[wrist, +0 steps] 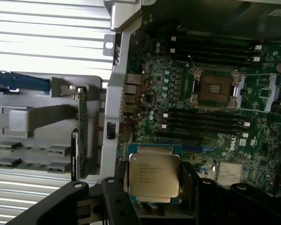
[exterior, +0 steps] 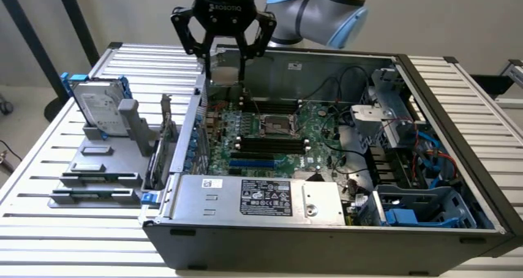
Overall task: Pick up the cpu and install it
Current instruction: 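Pick up the cpu and move it towards the insertion slot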
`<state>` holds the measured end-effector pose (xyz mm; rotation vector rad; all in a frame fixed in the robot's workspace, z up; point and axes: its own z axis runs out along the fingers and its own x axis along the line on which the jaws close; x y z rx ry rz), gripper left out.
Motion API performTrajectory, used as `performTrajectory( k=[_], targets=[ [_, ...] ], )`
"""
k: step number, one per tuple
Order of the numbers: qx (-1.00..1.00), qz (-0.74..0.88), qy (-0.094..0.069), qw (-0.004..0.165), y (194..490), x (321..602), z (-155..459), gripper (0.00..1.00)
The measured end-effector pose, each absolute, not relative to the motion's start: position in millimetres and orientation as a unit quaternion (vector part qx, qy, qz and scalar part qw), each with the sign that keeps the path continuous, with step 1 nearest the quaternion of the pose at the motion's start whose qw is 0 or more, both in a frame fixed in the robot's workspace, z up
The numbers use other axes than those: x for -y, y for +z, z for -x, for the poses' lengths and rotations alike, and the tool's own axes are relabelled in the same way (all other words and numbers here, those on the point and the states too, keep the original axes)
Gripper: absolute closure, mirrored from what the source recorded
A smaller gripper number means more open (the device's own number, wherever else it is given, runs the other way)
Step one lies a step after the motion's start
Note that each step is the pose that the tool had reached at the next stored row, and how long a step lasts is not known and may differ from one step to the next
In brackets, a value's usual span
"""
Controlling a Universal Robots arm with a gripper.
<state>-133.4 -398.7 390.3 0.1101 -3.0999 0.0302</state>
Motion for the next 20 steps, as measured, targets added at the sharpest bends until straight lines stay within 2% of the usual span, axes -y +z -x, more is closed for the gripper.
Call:
performTrajectory(
  k=[13,20],
  targets=[
    [0.999,-0.036,0.01,0.02,368,365,83,0.45],
    [0.999,-0.033,0.009,0.021,355,362,58,0.45]
  ],
)
